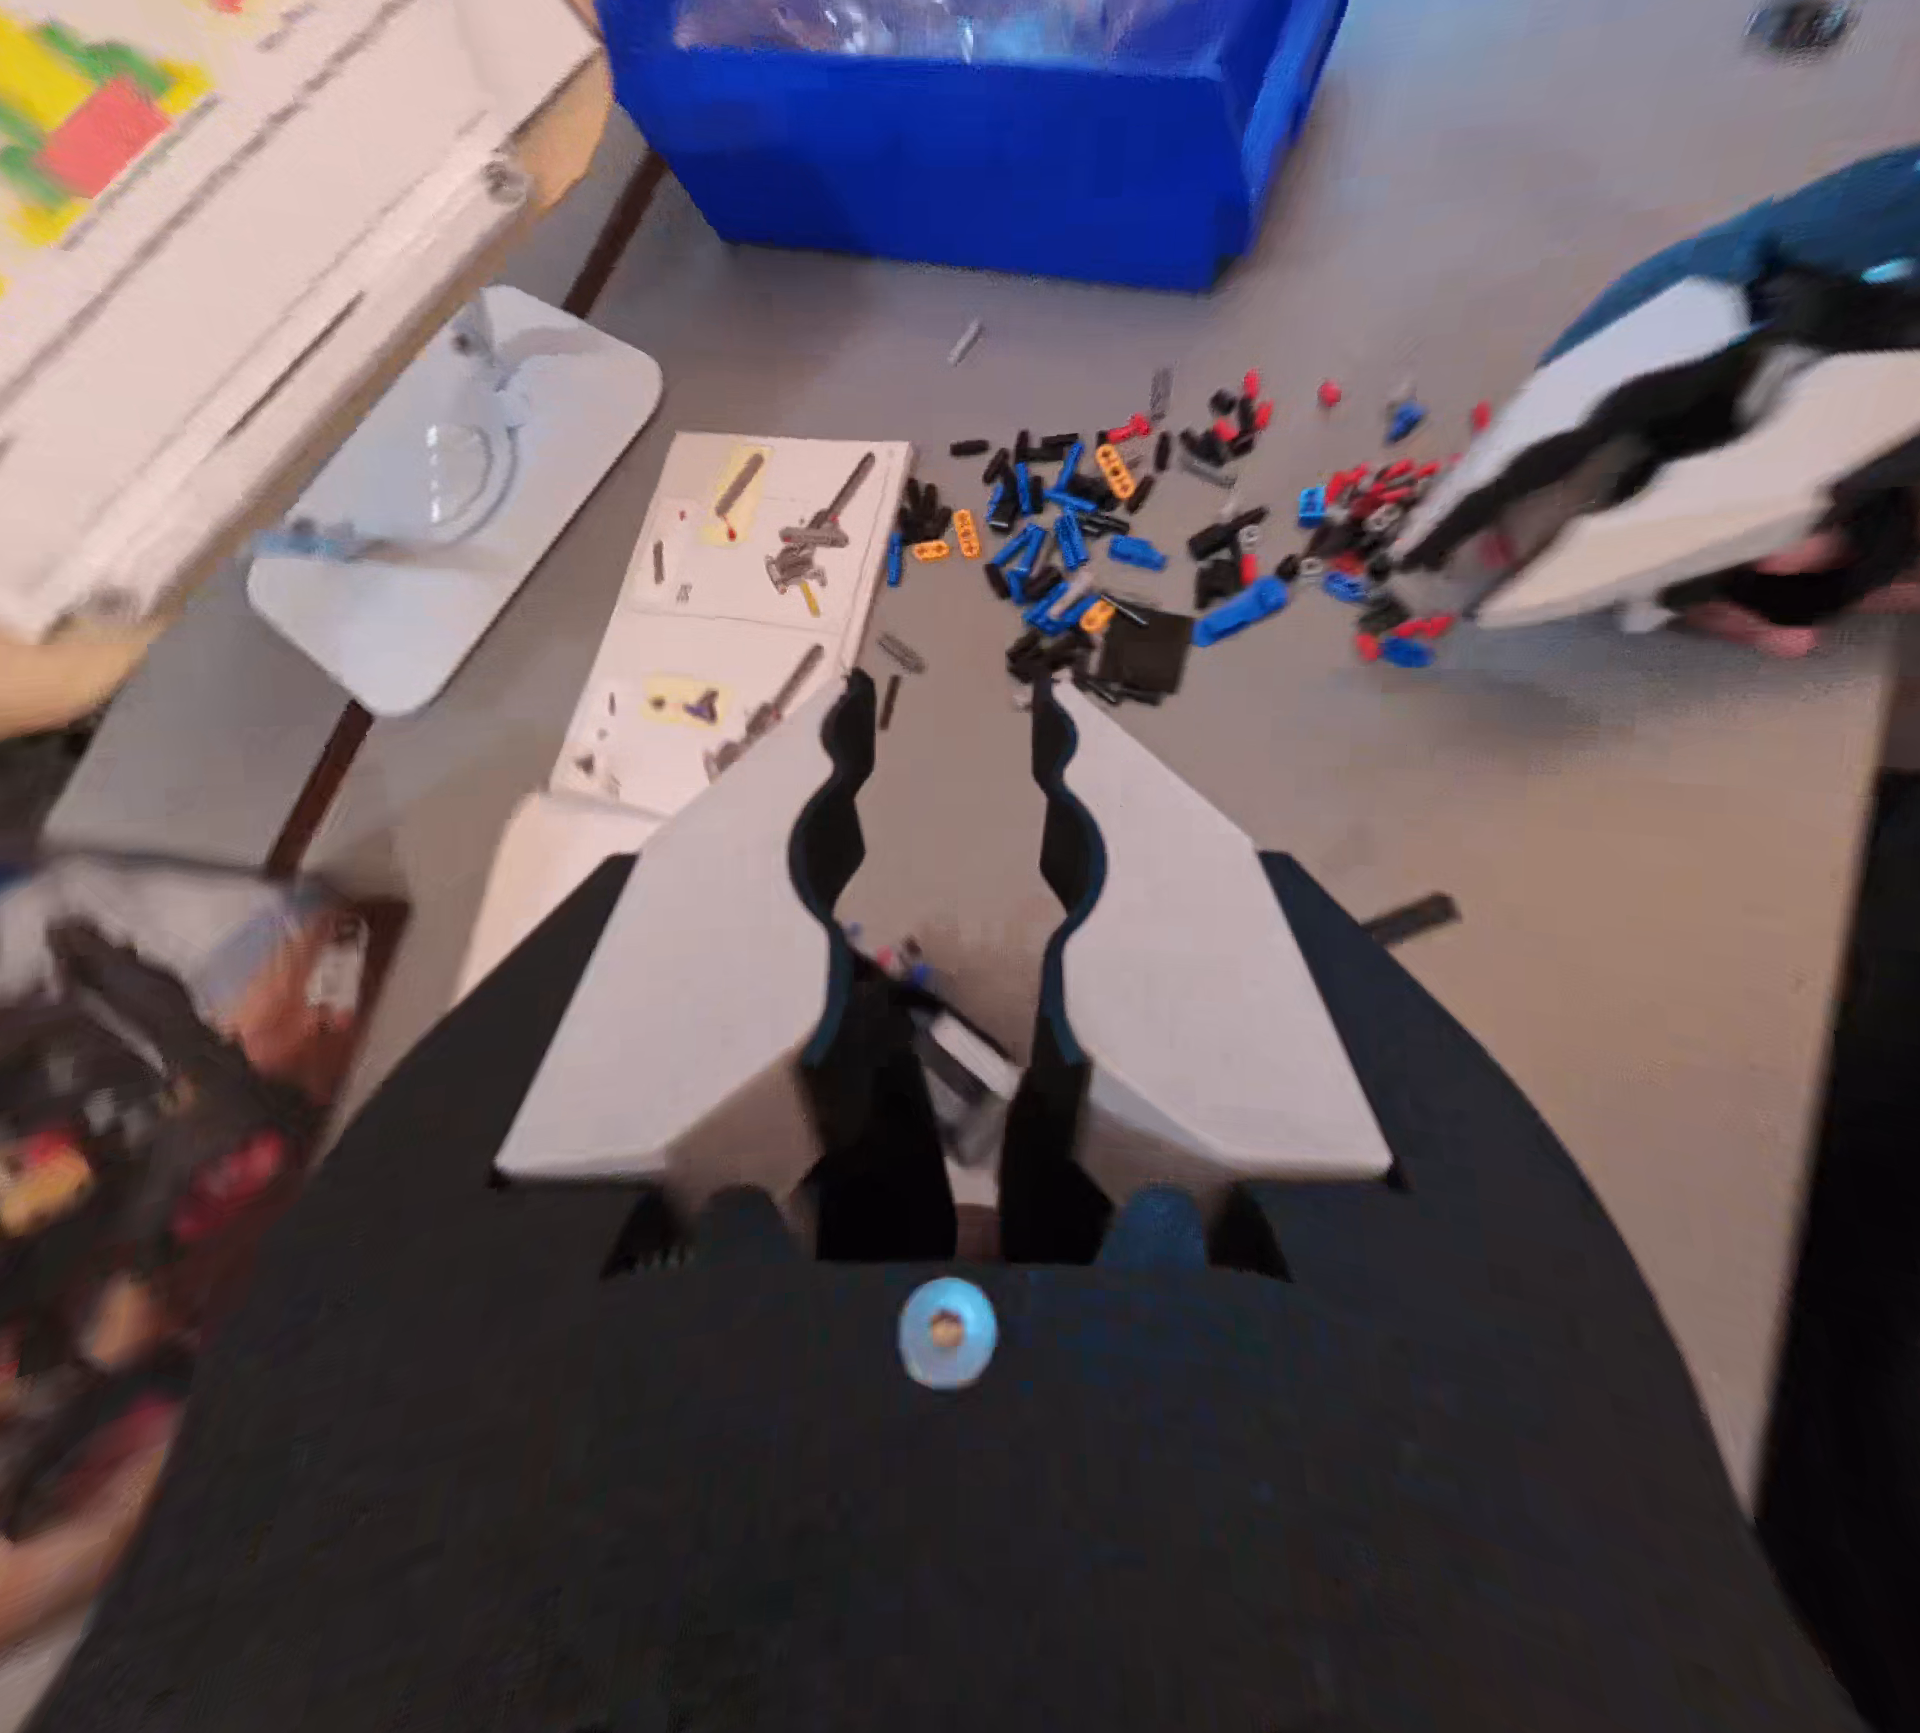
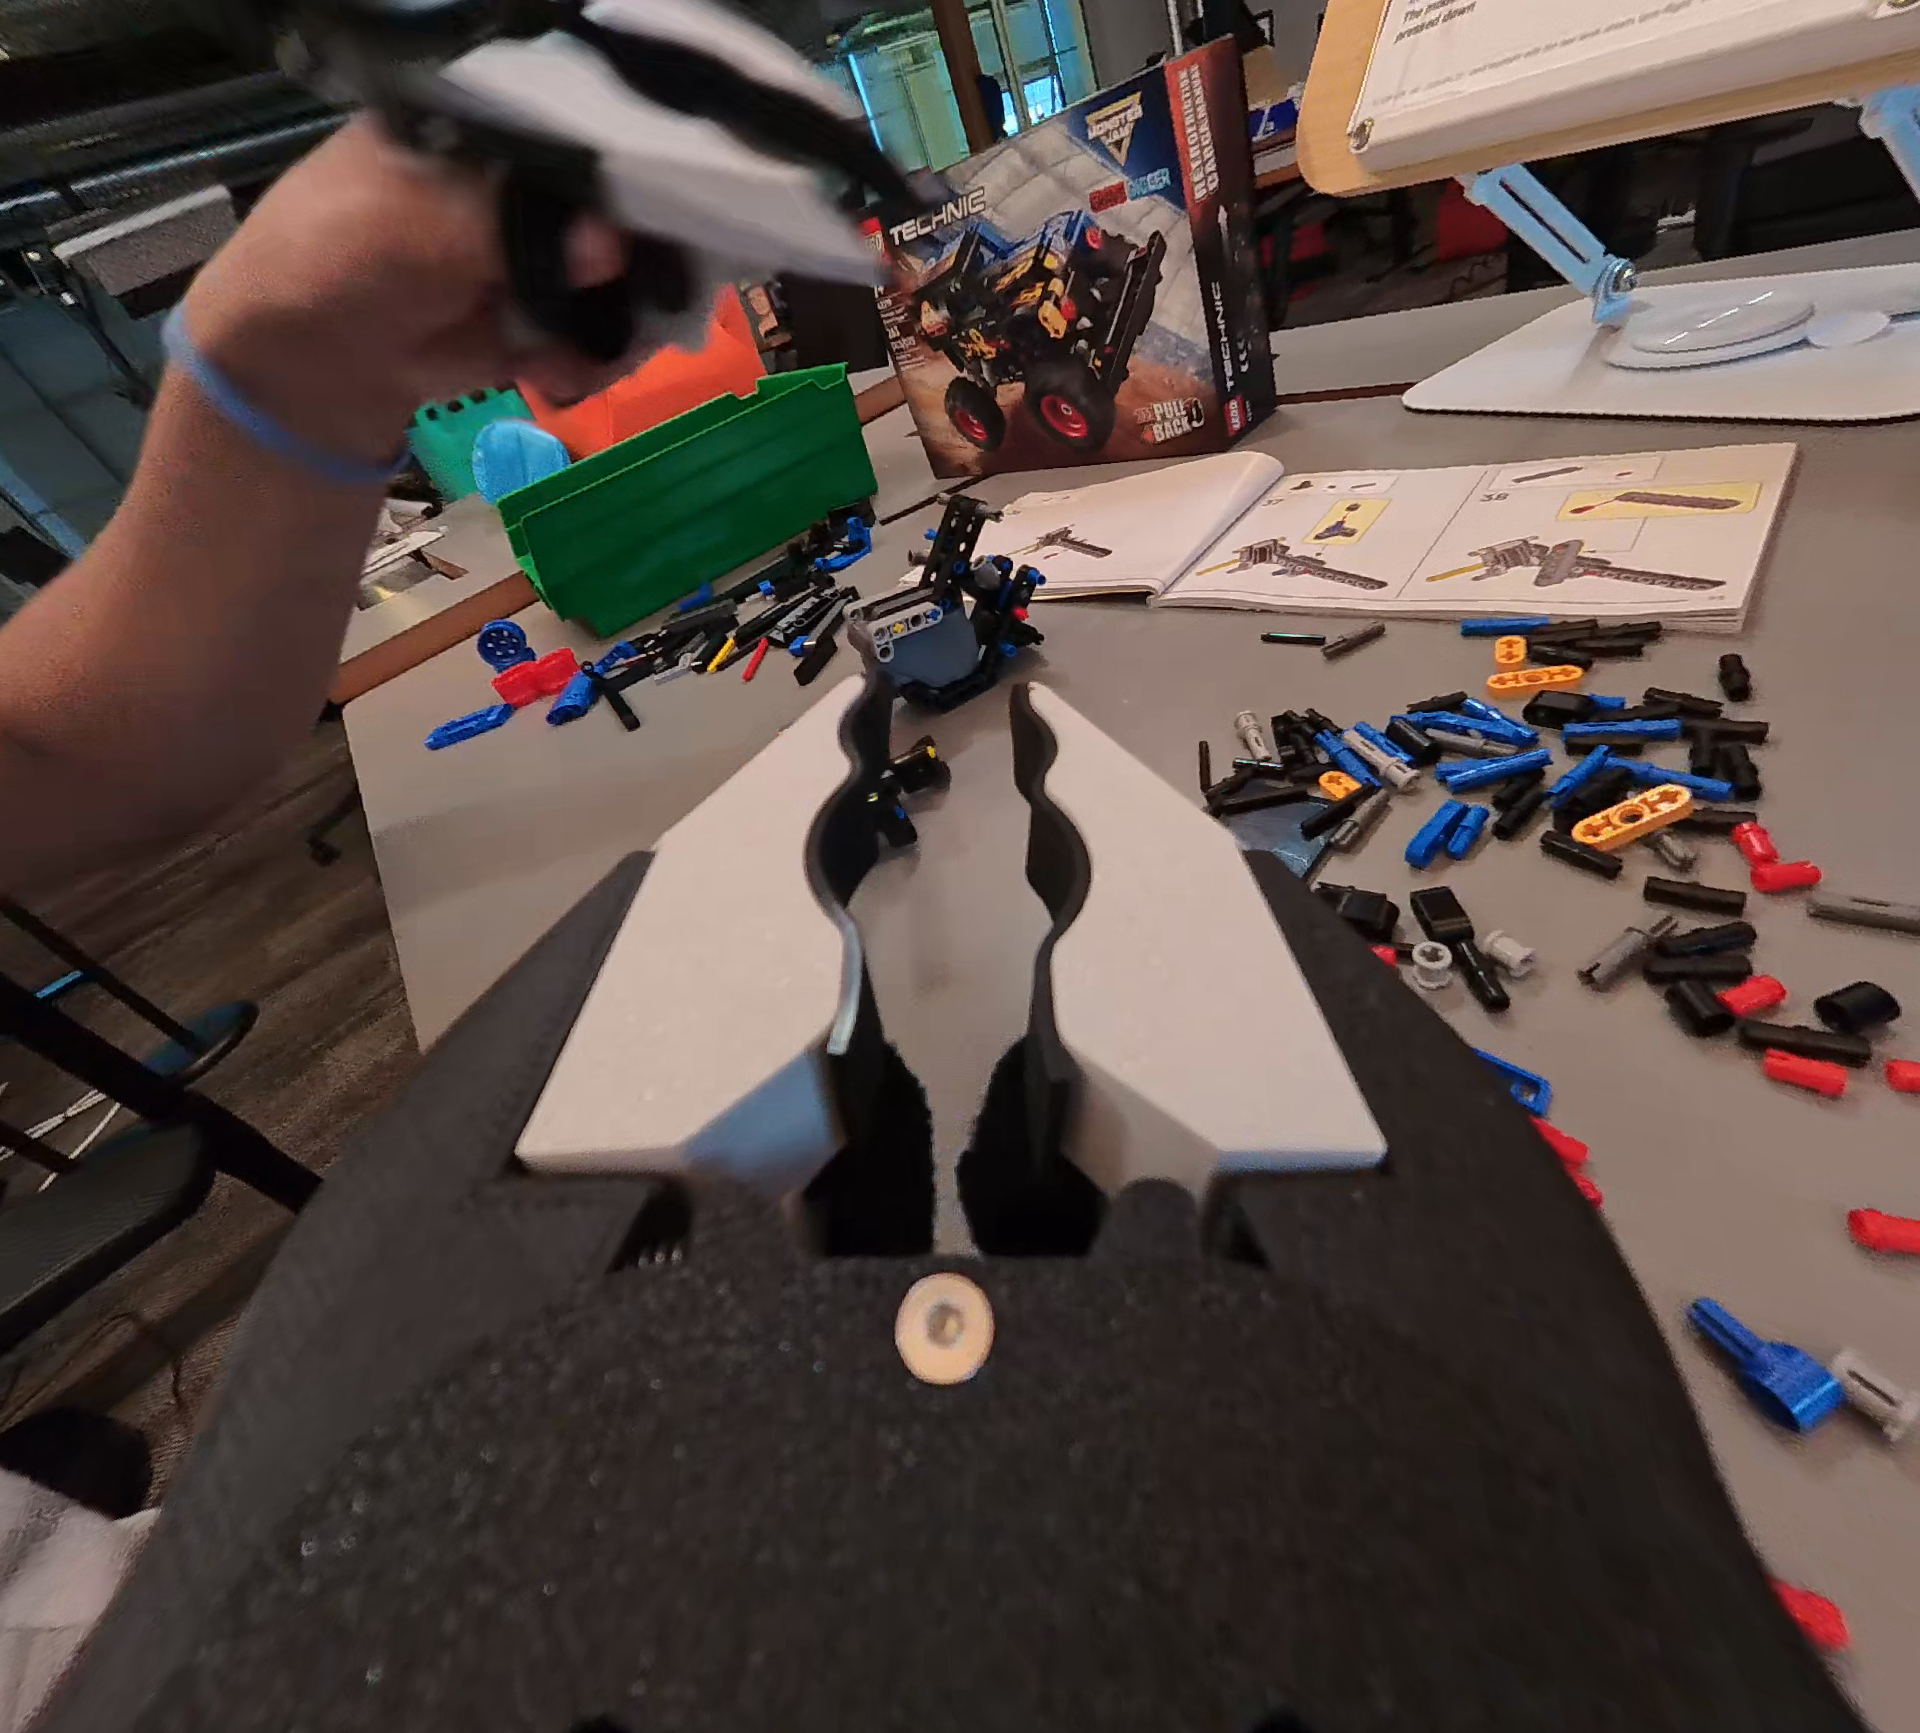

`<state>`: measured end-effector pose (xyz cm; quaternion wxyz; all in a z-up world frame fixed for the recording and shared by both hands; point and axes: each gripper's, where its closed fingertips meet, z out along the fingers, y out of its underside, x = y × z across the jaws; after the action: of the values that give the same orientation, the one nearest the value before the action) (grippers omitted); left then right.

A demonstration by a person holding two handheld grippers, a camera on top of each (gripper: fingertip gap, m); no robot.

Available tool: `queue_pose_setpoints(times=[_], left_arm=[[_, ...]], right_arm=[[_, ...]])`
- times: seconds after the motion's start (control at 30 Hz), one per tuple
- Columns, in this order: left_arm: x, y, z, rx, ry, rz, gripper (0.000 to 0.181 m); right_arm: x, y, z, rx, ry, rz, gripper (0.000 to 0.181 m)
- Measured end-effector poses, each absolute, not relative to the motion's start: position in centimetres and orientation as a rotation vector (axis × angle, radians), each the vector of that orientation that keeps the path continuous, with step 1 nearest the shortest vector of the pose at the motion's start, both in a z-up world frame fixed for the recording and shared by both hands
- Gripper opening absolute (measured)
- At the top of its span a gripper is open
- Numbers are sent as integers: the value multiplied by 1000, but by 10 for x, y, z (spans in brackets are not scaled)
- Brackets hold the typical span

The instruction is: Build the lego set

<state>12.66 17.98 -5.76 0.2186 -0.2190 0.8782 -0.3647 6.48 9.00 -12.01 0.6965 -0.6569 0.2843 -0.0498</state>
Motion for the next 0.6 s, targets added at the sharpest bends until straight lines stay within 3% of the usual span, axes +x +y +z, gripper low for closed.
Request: queue_pose_setpoints(times=[0.27,0.6], left_arm=[[256,107,-167,-501,2802,-515,42],[288,79,-216,-535,2835,-488,42]], right_arm=[[65,89,-119,-1446,634,-66,23],[61,93,-118,-1450,603,-11,23]])
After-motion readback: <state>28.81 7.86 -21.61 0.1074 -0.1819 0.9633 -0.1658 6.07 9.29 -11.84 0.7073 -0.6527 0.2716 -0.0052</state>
